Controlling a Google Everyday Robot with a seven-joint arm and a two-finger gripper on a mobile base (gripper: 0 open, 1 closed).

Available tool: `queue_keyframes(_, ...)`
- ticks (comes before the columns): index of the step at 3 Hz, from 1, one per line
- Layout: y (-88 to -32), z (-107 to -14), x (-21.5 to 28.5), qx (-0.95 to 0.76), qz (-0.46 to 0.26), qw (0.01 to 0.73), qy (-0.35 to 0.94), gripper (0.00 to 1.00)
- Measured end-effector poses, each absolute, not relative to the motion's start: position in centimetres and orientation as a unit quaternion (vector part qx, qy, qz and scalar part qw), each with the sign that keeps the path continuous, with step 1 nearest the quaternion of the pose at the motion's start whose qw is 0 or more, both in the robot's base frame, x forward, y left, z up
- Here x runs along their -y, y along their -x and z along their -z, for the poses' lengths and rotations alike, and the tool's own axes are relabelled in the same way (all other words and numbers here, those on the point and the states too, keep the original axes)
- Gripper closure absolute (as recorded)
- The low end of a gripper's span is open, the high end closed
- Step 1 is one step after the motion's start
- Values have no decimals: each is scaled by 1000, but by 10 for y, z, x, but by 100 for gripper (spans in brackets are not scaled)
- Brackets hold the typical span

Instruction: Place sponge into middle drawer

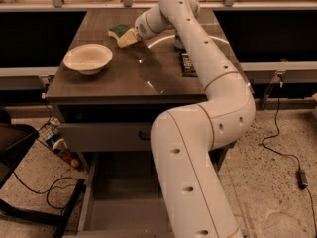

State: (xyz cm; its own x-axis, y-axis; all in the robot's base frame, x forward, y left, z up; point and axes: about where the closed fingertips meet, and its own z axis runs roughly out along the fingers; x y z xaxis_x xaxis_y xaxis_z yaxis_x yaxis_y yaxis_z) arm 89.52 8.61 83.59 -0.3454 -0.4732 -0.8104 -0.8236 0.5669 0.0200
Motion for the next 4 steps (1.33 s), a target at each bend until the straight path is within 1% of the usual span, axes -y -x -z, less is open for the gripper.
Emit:
queue_keyframes(2,-895,-830,-91,-791,-222,395,412,88)
queue_keyframes(3,-895,-831,-91,-791,-221,395,412,100)
queue_keyframes(4,-895,-832,-91,-791,-221,395,412,100)
